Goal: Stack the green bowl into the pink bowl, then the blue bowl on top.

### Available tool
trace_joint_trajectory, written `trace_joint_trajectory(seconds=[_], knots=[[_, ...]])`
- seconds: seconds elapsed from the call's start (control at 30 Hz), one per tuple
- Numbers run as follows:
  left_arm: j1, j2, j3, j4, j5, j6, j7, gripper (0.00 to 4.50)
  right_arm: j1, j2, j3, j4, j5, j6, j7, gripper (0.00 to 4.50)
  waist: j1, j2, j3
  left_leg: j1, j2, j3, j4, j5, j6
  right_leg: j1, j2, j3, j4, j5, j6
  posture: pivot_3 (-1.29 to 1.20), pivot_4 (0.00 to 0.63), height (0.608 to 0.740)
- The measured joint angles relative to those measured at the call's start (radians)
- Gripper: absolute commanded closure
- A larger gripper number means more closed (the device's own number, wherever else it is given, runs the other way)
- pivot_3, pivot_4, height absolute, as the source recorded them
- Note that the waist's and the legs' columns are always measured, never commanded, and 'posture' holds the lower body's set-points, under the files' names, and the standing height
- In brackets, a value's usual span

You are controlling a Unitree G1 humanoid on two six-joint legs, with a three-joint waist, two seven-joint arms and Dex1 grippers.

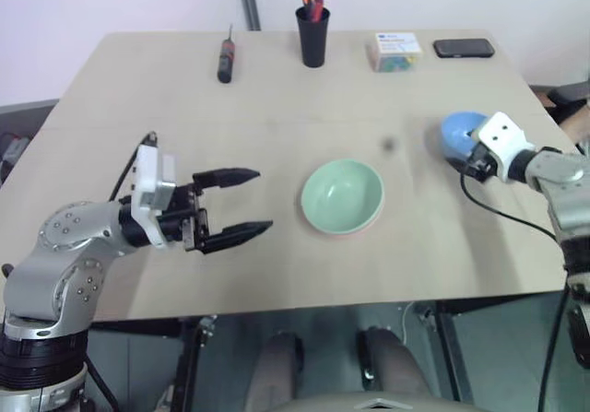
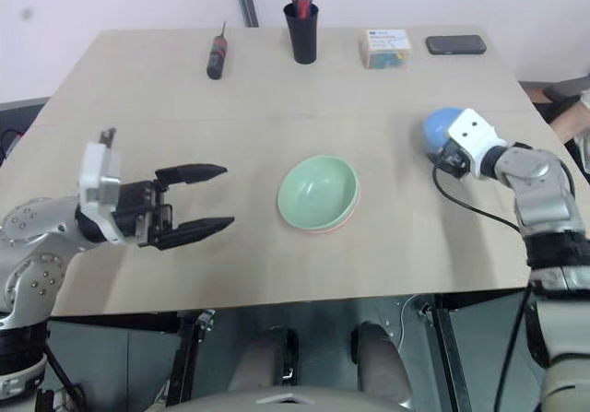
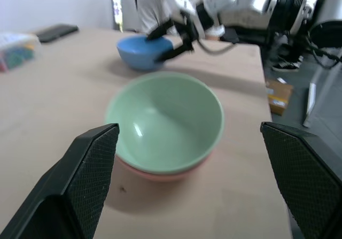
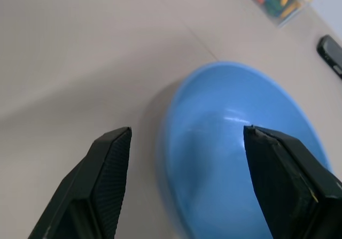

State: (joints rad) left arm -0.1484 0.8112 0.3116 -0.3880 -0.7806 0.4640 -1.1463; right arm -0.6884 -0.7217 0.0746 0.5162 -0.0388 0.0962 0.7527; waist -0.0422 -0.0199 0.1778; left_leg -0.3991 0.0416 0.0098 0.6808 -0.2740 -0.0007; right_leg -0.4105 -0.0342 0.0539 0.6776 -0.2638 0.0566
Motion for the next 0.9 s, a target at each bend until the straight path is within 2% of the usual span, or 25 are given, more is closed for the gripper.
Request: trace_joint_trajectory(seconds=[0.03,0.07,0.1,0.2,0.27,0.47,0.57,0.7,0.8,0.9], knots=[[0.003,0.0,0.001,-0.003,-0.008,0.007,0.008,0.0,-0.015,0.012,0.005,0.038,-0.005,-0.018,0.001,1.64,0.0,0.0,0.0,0.0,0.0,0.0,0.0,0.0,0.0,-0.001,0.0,0.0,0.0,0.0,0.0,0.0,0.15,0.74],[0.011,0.0,0.003,-0.012,-0.01,0.011,0.02,0.0,-0.029,0.024,0.005,0.079,-0.011,-0.038,0.004,2.18,0.0,0.0,0.0,-0.001,0.0,0.0,-0.001,0.0,0.0,-0.001,0.0,0.0,0.0,0.0,0.0,0.0,0.15,0.74],[0.014,0.0,0.003,-0.017,-0.012,0.011,0.022,0.0,-0.03,0.024,0.006,0.091,-0.012,-0.044,0.005,2.49,0.0,0.0,0.0,-0.001,0.0,0.0,-0.001,0.0,0.0,-0.001,0.0,0.0,0.0,0.0,0.0,0.0,0.15,0.74],[0.037,0.0,0.017,-0.035,-0.028,0.011,0.038,0.0,-0.047,0.028,0.006,0.128,-0.015,-0.066,0.021,3.83,0.001,0.0,0.0,-0.001,0.0,0.001,-0.001,0.0,0.0,-0.001,0.0,0.001,0.0,0.0,0.0,0.0,0.15,0.74],[0.045,0.0,0.026,-0.037,-0.031,0.011,0.042,0.0,-0.054,0.033,0.006,0.139,-0.017,-0.074,0.026,4.42,0.001,0.0,0.0,0.0,0.0,0.001,-0.001,0.0,0.0,-0.001,0.0,0.001,0.0,0.0,0.0,0.0,0.15,0.74],[0.066,-0.003,0.033,-0.045,-0.04,0.01,0.06,0.0,-0.052,0.027,0.003,0.09,-0.008,-0.083,0.049,4.42,0.001,0.001,0.001,0.0,0.0,0.001,-0.001,0.0,0.0,-0.001,0.0,0.001,0.0,0.0,0.0,0.0,0.15,0.74],[0.085,-0.014,0.035,-0.038,-0.034,0.004,0.061,0.0,0.069,-0.023,-0.058,-0.304,0.184,0.056,0.19,4.42,0.004,0.002,0.001,-0.001,0.001,-0.002,-0.003,0.0,0.0,-0.002,0.0,0.0,0.0,0.0,0.0,0.0,0.15,0.74],[0.093,-0.022,0.032,-0.019,-0.006,-0.022,0.06,0.0,0.181,-0.056,-0.08,-0.808,0.424,0.309,0.245,4.42,0.005,0.002,0.001,-0.001,0.001,-0.007,-0.004,0.0,0.0,-0.001,0.0,-0.001,0.0,0.0,0.0,0.0,0.15,0.74],[0.092,-0.028,0.03,-0.003,0.012,-0.038,0.059,0.0,0.202,-0.021,-0.055,-0.985,0.494,0.428,0.192,4.42,0.006,0.0,0.0,0.002,0.0,-0.008,-0.002,0.0,0.0,0.001,0.0,-0.002,0.0,0.0,0.0,0.0,0.15,0.74],[0.081,-0.034,0.018,0.019,0.027,-0.045,0.059,0.0,0.227,0.06,0.072,-1.075,0.501,0.478,0.149,4.42,0.006,0.0,0.0,0.002,0.0,-0.009,-0.001,0.0,0.0,0.001,0.0,-0.003,0.001,0.0,0.0,0.0,0.15,0.74]])
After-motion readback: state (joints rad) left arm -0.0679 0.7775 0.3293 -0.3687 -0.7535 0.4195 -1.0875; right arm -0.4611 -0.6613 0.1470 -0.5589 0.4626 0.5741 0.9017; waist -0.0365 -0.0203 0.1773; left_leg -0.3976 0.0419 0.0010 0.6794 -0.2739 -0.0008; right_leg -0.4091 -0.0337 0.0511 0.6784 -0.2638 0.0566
